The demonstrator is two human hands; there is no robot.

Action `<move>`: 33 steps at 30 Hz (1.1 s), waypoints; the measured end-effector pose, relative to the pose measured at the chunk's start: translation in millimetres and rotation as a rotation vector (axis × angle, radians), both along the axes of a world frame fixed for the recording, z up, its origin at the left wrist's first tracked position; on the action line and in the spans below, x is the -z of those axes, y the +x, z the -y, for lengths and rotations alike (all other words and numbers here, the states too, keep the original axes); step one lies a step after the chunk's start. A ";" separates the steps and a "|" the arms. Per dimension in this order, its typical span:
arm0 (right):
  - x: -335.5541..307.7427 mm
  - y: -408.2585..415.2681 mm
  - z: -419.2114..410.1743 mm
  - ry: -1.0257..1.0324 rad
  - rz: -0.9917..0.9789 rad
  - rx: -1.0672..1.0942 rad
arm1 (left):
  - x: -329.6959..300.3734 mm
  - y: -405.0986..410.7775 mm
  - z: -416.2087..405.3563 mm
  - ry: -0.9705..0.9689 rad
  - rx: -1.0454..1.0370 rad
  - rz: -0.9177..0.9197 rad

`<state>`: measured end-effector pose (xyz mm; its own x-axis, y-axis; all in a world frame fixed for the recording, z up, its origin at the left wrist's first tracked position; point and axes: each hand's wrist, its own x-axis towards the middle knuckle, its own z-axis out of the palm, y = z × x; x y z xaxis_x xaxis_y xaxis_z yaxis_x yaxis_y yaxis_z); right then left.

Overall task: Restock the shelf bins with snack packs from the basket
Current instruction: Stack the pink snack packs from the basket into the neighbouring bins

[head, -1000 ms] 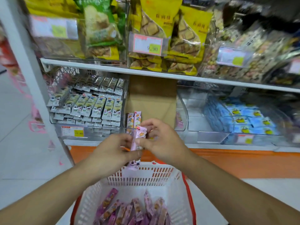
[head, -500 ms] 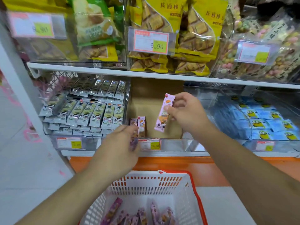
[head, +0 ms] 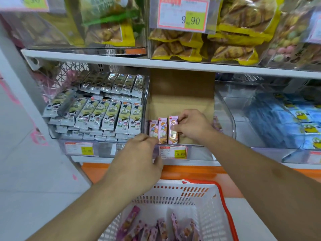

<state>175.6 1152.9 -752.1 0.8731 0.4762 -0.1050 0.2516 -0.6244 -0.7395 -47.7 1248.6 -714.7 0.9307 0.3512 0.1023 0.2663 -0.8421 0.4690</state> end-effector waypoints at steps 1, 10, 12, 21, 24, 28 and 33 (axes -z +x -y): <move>-3.5 -2.7 -1.5 -0.027 0.018 0.007 | 0.7 0.1 0.0 -0.001 -0.001 0.005; -17.0 -19.6 -3.8 -0.090 -0.011 0.018 | 3.5 -1.3 -0.1 -0.018 0.008 0.042; -21.8 -20.5 -1.1 -0.104 -0.018 0.012 | 2.9 -2.5 -0.2 -0.024 0.017 0.046; -56.3 -51.2 30.4 0.031 0.194 0.002 | -5.5 -23.8 1.0 -0.040 0.005 0.059; -62.9 -78.4 47.5 0.118 0.199 -0.115 | -2.8 -37.9 3.6 -0.061 -0.024 0.065; -46.4 -118.6 62.0 0.116 0.102 -0.275 | 20.8 -57.8 1.2 -0.105 -0.046 -0.008; 22.3 -159.5 72.9 -0.155 -0.053 -0.389 | 68.2 -87.5 -11.3 -0.080 -0.074 -0.257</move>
<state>16.0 1080.1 -774.4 0.6228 0.7442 -0.2416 0.4548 -0.5955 -0.6623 -135.2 1259.9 -782.9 0.8940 0.4168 -0.1645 0.4446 -0.7789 0.4424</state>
